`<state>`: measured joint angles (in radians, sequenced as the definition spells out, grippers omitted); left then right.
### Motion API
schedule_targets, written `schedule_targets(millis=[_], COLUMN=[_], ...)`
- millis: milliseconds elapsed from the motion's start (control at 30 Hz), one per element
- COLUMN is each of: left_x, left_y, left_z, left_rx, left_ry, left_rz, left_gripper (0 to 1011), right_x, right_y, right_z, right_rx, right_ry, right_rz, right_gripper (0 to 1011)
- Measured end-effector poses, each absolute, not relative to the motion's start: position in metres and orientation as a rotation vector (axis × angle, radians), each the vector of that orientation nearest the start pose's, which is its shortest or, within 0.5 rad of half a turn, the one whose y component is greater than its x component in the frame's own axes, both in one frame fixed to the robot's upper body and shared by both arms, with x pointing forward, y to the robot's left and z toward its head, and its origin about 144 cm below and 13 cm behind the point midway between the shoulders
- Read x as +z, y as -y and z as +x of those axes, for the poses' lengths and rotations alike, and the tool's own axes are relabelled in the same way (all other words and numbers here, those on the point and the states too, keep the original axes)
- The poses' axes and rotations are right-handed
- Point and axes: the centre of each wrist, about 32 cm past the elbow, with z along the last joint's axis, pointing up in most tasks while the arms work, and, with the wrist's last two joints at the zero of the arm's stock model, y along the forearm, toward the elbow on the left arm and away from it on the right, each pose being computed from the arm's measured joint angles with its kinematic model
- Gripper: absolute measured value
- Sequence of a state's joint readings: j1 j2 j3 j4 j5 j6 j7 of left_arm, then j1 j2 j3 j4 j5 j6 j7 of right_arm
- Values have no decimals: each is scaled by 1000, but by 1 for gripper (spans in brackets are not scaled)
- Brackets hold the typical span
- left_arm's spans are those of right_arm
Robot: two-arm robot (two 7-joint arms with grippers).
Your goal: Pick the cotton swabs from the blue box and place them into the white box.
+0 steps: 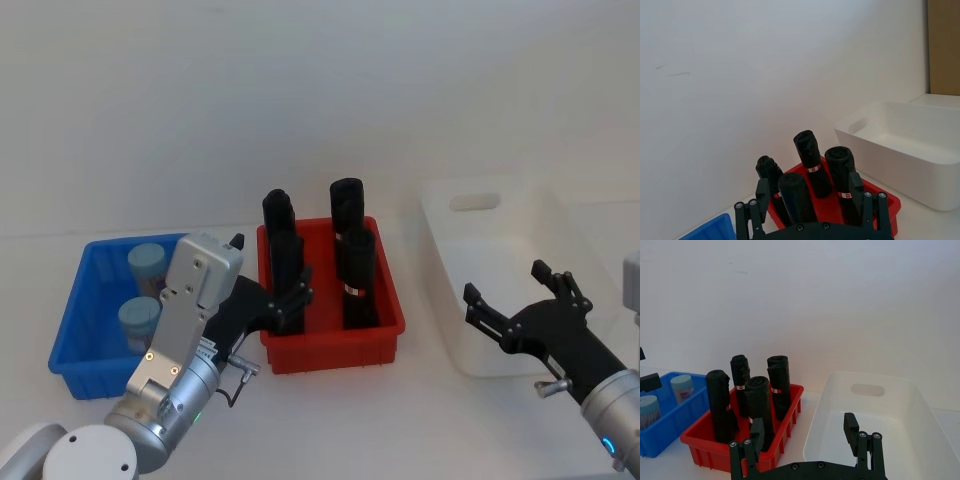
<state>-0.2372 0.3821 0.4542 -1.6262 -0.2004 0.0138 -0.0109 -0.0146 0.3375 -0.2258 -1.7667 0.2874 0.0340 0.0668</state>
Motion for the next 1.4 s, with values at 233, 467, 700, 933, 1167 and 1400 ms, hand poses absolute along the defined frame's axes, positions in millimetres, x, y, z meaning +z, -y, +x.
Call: schedule_targets(millis=[233,467,700,933,1167,1400], left_x=[1204,1204,1204,1204,1204,1204], left_y=[-198,-198,-198,-198,-198,-198], left_z=[492,492,492,492,492,492], left_rx=[1124,1124,1124,1124,1124,1124], left_ry=[268,268,268,268,268,268], left_rz=[61,61,61,61,61,61], left_gripper=[1004,1004,1004,1004,1004,1004], right_x=[1189,1189,1189,1189,1189,1189], right_y=[237,237,237,237,237,237], right_z=[443,443,443,443,443,443], right_rx=[-1230,-1230,-1229,-1230,-1230,-1230], right_ry=[75,75,75,75,75,75], right_rz=[26,26,26,26,26,26], right_gripper=[1002,1002,1002,1002,1002,1002])
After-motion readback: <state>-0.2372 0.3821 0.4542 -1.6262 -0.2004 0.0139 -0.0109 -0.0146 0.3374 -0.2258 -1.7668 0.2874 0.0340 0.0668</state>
